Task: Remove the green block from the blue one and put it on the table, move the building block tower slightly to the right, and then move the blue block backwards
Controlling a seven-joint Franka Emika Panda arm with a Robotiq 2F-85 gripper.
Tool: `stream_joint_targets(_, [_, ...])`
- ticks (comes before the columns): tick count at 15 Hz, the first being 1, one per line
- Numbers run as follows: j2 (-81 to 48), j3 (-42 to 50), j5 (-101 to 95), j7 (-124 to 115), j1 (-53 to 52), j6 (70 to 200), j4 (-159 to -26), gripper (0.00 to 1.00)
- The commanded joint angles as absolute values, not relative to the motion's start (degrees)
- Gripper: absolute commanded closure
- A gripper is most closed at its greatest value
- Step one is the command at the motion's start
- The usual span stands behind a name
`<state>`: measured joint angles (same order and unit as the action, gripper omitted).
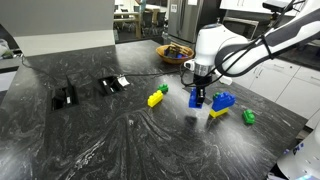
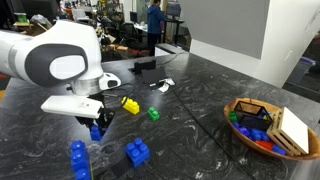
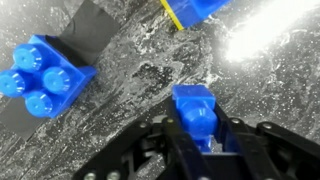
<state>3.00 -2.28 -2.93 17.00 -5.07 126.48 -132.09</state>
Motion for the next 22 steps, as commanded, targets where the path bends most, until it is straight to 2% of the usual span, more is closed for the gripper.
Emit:
stream_joint_targets(1, [1.3,-3.2,-4.8,11.8,-4.8,126.2,-131.2,0.90])
stream_joint_targets(3, [0.8,-3.3,-4.9,11.4,-4.8,126.0,-131.1,0.90])
stream_joint_targets(4, [0.7,-3.4,-4.8,11.5,-4.8,126.0,-131.2,0.87])
stream_joint_targets(5, [0.5,-3.4,-4.5,11.8,-4.8,126.1,-131.3,0.76])
stream_joint_targets(6, [0.5,-3.3,-4.4,12.2,-4.8,126.1,-131.4,0.73])
stream_joint_targets(7, [0.5,-3.3,-4.4,12.4,-4.8,126.1,-131.6,0.60])
stream_joint_targets(8, [0.6,-3.3,-4.3,12.6,-4.8,126.1,-131.7,0.41])
stream_joint_targets(13, [1.0,-3.3,-3.9,13.4,-4.9,125.9,-132.1,0.05])
stream_joint_targets(15, [1.9,-3.4,-4.3,13.5,-4.9,126.0,-132.3,0.00])
stream_joint_targets(19, [5.5,-3.7,-4.0,22.3,-5.6,125.9,-133.2,0.00])
stream_joint_targets(22, [4.7,-3.7,-4.4,20.2,-5.6,125.9,-132.3,0.00])
